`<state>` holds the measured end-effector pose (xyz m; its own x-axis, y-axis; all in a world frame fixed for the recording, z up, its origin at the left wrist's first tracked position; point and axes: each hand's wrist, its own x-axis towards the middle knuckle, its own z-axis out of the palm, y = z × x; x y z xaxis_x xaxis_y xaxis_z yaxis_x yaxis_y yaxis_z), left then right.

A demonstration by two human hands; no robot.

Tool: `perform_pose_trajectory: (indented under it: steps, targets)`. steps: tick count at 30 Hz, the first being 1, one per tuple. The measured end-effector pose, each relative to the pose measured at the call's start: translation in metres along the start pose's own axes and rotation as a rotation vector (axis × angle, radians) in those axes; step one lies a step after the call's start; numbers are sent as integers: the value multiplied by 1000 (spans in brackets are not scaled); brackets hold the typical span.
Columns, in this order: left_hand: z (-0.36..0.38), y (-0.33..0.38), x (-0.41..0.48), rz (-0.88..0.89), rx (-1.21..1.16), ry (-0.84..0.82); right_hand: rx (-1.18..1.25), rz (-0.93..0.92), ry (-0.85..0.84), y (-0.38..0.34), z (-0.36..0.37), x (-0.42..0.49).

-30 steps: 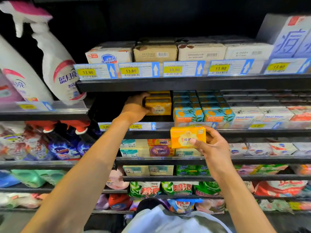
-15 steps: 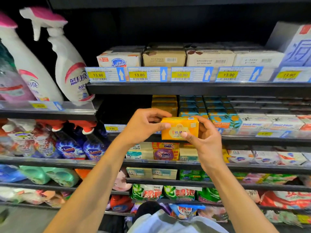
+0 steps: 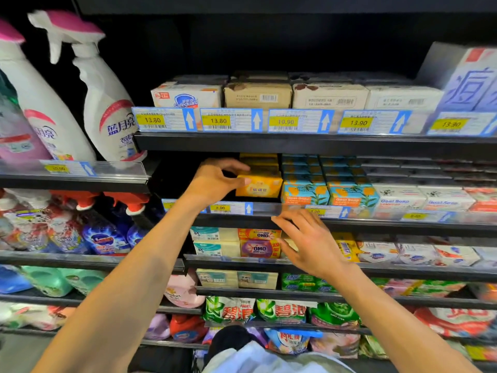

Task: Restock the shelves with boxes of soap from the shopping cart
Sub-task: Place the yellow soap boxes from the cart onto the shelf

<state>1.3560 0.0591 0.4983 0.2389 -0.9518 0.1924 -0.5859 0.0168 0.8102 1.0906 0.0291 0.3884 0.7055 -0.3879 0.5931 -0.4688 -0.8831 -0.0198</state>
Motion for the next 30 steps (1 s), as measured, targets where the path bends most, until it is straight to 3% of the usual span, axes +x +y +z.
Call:
perform_pose_trajectory:
  steps: [13, 22, 30]
  targets:
    - [9, -18, 11, 200, 510, -48, 2, 54, 6, -1, 8, -5]
    - [8, -22, 14, 208, 423, -57, -32, 29, 14, 0, 12, -11]
    - [7, -25, 8, 276, 528, -71, -78, 45, -46, -6, 7, -13]
